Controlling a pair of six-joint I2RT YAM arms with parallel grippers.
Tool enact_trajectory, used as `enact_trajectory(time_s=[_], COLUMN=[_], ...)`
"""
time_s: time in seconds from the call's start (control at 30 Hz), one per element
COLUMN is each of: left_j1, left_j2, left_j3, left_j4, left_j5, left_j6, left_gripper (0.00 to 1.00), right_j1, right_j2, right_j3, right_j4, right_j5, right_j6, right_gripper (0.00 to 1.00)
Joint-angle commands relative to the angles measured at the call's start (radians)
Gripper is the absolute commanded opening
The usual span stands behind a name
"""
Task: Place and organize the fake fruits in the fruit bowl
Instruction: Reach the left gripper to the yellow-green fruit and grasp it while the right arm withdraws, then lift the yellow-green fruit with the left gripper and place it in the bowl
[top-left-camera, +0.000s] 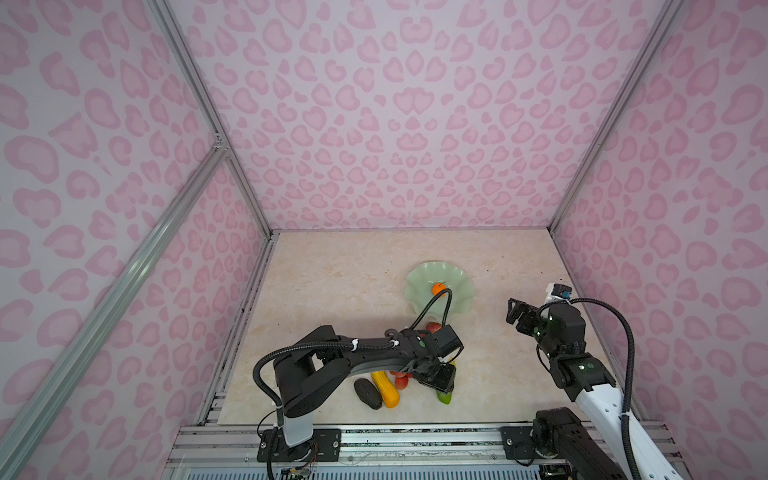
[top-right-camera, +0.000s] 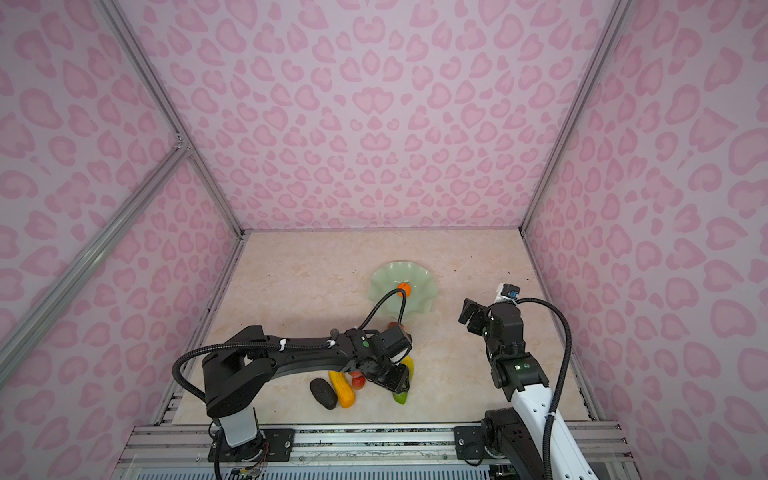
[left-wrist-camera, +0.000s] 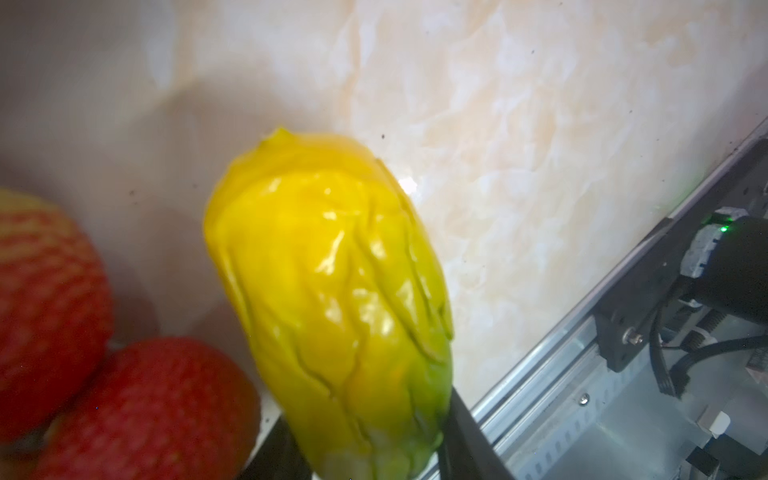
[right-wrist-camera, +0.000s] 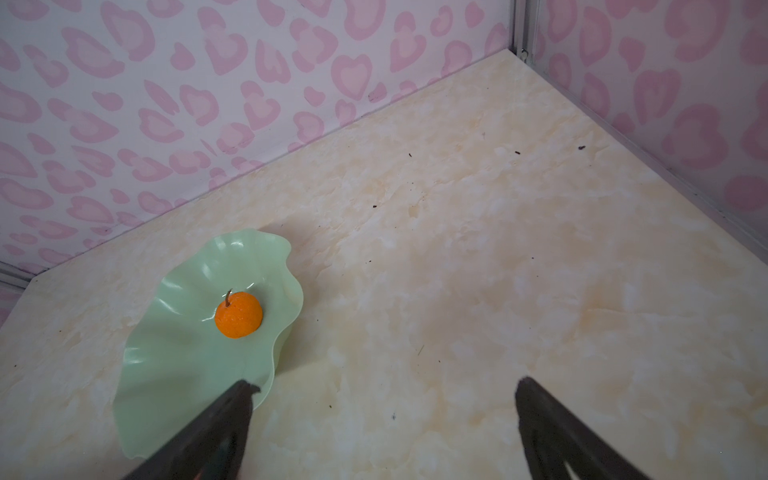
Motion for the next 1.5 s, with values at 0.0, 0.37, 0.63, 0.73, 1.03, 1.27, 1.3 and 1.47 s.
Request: enact_trajectory(time_s=[0.0, 0.37, 0.63, 0.73, 1.03, 1.27, 1.3, 1.47], left_j1=[0.0, 0.116, 0.371, 0.435, 0.494, 0.51, 0.51, 0.508], left_j2=[0.013, -0.242, -0.146, -0.057, 0.203, 0.273, 0.275, 0.24], left_j3=[0.02, 0.126, 0.313, 0.367, 0.514, 0.496, 0.49, 0.479], left_j4=[-0.01, 0.008, 0.005, 0.005, -0.017, 0.001, 0.009, 0.045], left_j5=[-0.011, -0.04, -0.045, -0.042, -0.022, -0.002, 0.009, 0.041], left_j6=[0.037, 0.119, 0.229, 0.249, 0.234, 0.208, 0.205, 0.202], left_gripper=[0.33, 0.3, 0.3, 0.3, 0.3, 0.42, 0.46, 0.62], right_j1=[-0.002, -0.023, -0.025, -0.025, -0.025, -0.024, -0.023, -0.022], right_j2=[-0.001, 0.022, 0.143, 0.18, 0.283, 0.323, 0.327, 0.34], right_j3=[-0.004, 0.02, 0.082, 0.091, 0.146, 0.161, 0.162, 0.165], right_j4=[0.006, 0.01, 0.036, 0.044, 0.036, 0.026, 0.028, 0.036], right_j5=[-0.004, 0.014, -0.02, -0.024, -0.036, -0.046, -0.052, -0.089], right_j6=[0.001, -0.028, -0.028, -0.029, -0.046, -0.066, -0.072, -0.083], right_gripper=[0.98, 0.98, 0.98, 0.98, 0.98, 0.98, 0.98, 0.96])
